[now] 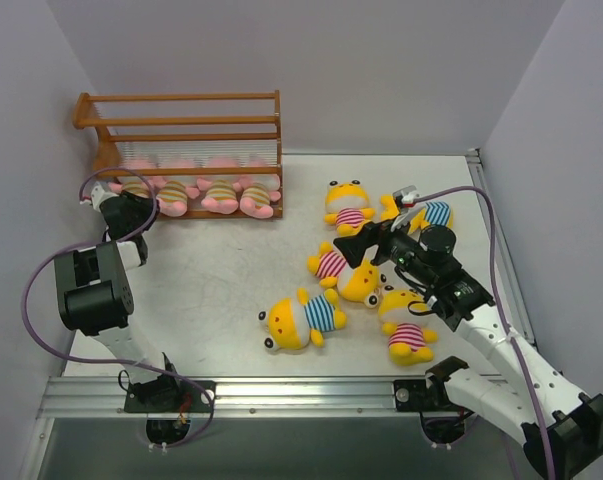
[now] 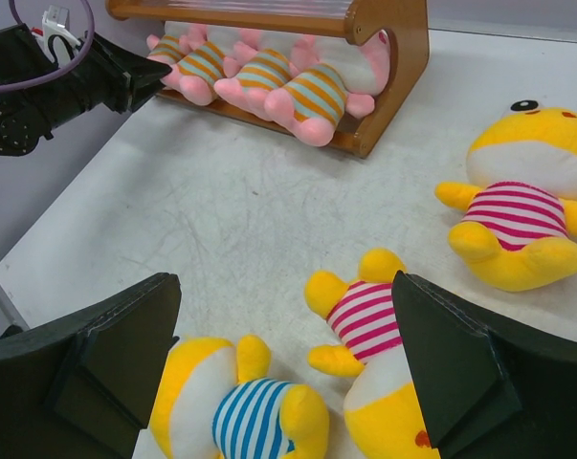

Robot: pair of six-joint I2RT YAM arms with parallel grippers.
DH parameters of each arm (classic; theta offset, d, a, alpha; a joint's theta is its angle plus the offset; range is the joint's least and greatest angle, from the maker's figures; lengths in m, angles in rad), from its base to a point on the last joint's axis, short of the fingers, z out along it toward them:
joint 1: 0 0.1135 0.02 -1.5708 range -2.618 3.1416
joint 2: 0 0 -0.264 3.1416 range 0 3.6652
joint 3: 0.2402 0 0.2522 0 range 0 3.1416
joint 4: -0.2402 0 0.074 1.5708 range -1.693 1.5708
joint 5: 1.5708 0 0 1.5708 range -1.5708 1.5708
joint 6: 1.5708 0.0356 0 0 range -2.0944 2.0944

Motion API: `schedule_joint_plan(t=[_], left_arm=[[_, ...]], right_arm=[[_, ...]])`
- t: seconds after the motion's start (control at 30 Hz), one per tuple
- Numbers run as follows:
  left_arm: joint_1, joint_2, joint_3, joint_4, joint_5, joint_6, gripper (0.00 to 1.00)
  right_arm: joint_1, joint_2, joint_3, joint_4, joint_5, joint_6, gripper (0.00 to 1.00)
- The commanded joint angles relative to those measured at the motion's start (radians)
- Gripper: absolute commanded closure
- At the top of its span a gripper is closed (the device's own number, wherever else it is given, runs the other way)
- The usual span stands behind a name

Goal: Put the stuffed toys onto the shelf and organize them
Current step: Place the stuffed toy onto shelf

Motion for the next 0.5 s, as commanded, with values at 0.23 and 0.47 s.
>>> schedule_joint_plan(t=[0.23, 0.47], left_arm=[[0.018, 0.050, -0.020, 0.128, -0.003, -0.107, 0.69], [0.016, 0.053, -0.013, 0.148, 0.004, -0.124, 0.70]], right_arm=[[0.037, 0.057, -0.010, 0.123, 0.017, -0.006, 0.02], [0.075, 0.164, 0.007, 0.212, 0.025, 0.003, 0.05]])
